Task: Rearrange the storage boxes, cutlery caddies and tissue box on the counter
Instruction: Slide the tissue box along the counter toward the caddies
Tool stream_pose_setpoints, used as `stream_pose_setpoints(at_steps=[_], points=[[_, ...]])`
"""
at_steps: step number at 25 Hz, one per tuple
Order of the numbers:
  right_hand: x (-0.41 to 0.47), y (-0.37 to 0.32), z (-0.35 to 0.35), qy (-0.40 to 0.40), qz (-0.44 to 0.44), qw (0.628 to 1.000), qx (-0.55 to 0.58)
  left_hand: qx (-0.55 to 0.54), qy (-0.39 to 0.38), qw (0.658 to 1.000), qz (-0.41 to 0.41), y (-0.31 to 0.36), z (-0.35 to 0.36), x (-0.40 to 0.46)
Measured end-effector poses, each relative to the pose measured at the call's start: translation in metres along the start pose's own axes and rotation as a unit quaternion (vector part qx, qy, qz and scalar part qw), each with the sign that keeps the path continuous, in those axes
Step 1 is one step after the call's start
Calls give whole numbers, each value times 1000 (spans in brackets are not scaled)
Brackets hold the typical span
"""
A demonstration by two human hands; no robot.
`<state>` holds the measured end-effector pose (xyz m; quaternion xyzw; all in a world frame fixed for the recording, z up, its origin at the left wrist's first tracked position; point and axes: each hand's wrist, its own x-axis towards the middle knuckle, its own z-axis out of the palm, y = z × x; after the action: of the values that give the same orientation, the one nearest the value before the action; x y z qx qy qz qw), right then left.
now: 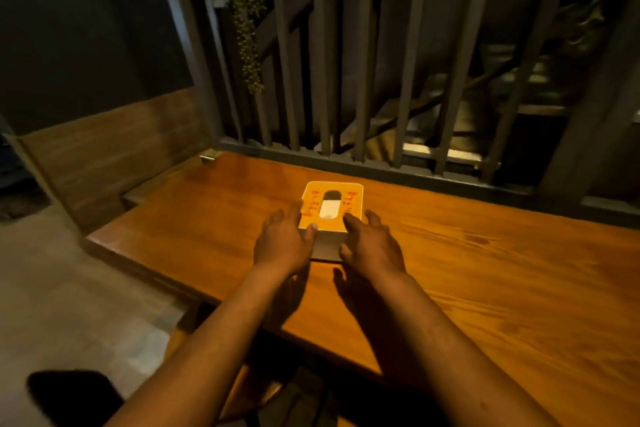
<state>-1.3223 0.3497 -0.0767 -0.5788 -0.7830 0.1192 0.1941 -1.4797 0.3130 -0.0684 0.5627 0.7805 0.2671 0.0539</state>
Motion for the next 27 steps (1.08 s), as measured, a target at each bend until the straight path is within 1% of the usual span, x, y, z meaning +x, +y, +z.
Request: stream_pose_setpoints(at_steps=[3, 7, 9, 14, 20, 27], points=[[-2, -1, 17, 10, 31, 999, 6, -52, -66, 996, 30, -11, 13, 13], [-18, 0, 17, 60, 68, 996, 22, -91, -56, 992, 62, -12, 23, -1], [-31, 6, 13, 80, 81, 993, 19, -91, -52, 991, 77, -2, 26, -10], [-89, 49, -5, 120, 120, 985, 28, -102, -47, 986, 121, 40, 41, -58], [-179, 144, -55, 166, 160, 973, 31, -120, -54, 976, 176, 135, 78, -143], [-278, 259, -128, 175, 174, 969, -2, -93, -69, 973, 202, 255, 114, -246]])
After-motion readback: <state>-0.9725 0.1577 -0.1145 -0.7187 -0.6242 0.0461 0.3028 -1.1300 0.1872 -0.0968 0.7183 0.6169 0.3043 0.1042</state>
